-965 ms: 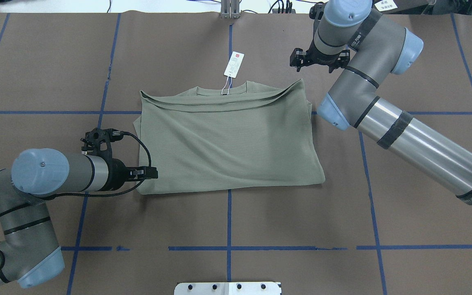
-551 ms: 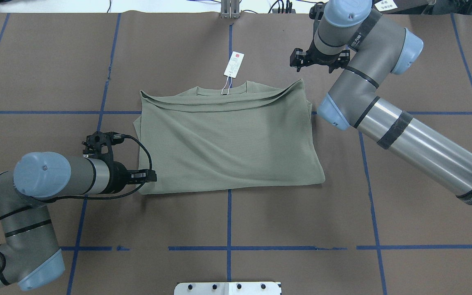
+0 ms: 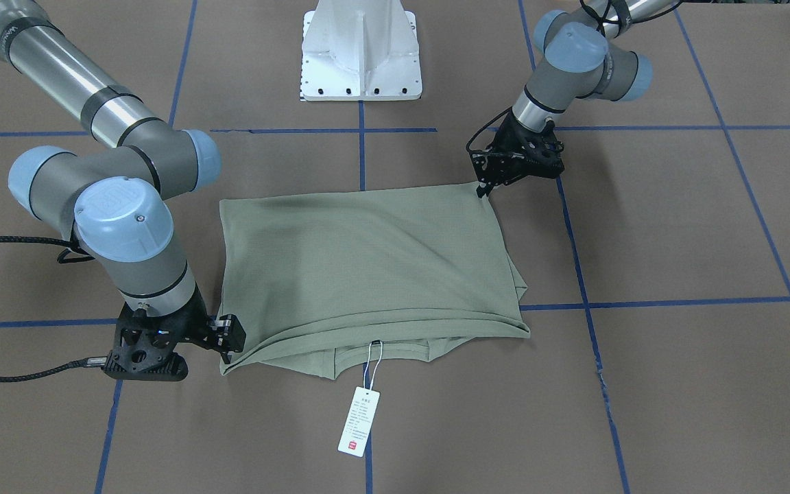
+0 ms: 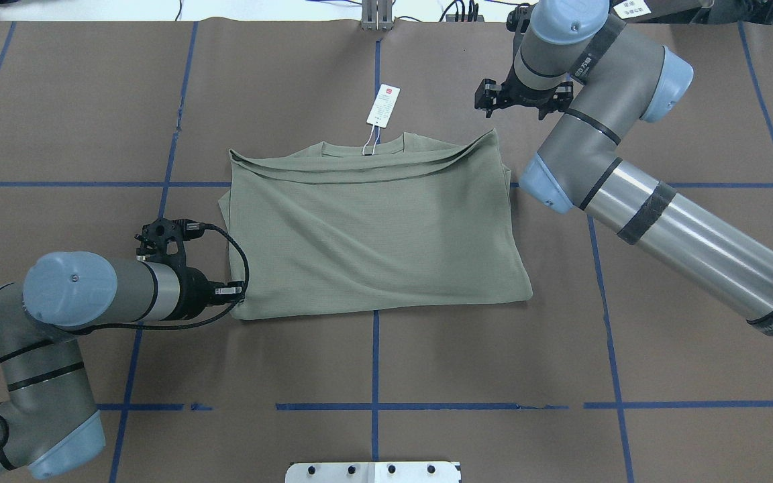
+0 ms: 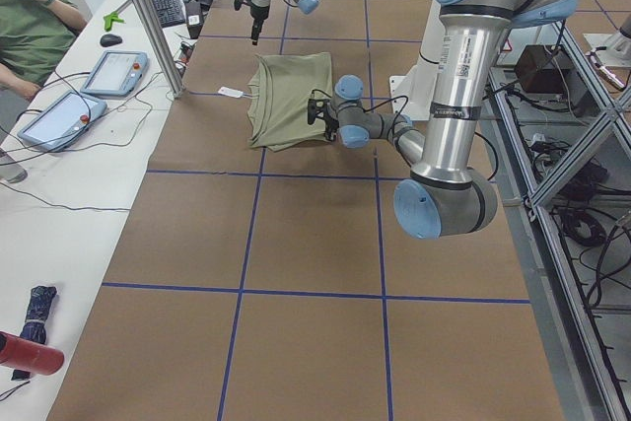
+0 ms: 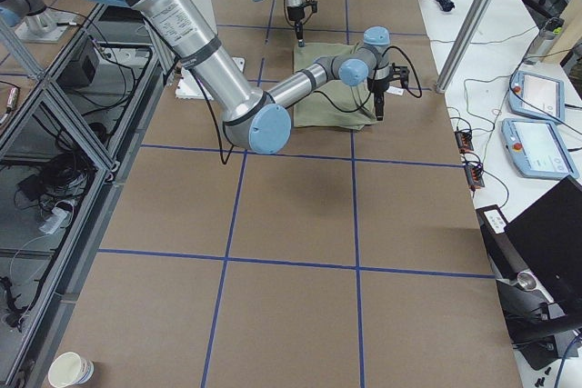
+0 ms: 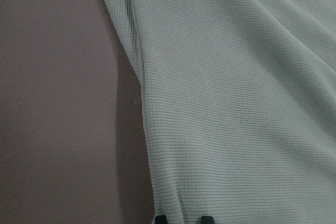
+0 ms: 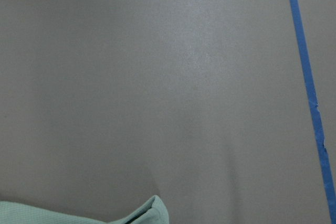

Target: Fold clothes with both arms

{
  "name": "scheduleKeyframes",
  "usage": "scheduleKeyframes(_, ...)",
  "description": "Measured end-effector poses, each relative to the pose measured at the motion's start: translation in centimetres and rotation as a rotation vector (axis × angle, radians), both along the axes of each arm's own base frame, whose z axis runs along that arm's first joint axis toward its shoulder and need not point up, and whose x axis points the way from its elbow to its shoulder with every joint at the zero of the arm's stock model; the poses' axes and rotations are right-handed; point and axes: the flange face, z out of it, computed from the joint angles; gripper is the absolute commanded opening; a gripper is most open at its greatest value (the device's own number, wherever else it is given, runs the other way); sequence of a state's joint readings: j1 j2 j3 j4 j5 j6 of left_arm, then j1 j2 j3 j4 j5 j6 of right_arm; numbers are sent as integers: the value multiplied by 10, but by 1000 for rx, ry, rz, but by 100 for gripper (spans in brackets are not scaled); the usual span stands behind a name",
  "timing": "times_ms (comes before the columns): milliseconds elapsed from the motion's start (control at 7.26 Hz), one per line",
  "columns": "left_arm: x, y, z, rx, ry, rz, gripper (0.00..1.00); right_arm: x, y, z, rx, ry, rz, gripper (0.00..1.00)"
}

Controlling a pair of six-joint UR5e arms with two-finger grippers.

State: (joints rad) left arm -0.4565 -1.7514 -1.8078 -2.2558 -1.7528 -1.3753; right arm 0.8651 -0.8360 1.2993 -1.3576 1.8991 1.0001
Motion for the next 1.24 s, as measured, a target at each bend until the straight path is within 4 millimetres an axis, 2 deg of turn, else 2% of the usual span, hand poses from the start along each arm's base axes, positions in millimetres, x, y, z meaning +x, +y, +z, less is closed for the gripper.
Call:
scheduleKeyframes(276, -22, -4, 17, 47, -41, 14, 0, 0, 0, 2, -1, 2, -1, 100)
scheduleKeyframes(413, -42, -24, 28, 112, -85, 9, 0, 0, 1, 3, -3, 3, -1, 100)
scheduleKeyframes(551, -69, -57, 43, 179, -145, -13, 0, 1, 1, 4, -3, 4, -1, 100)
scheduleKeyframes(689, -93, -97, 59, 229, -206, -34, 0, 0, 1, 4, -3, 3, -1, 100)
scheduleKeyframes(827, -107, -147, 67, 262, -250, -54, 0, 0, 1, 3, -3, 3, -1, 100)
scheduleKeyframes(1240, -104, -303, 79, 298, -397, -72, 0, 0, 1, 0, -1, -2, 1, 100)
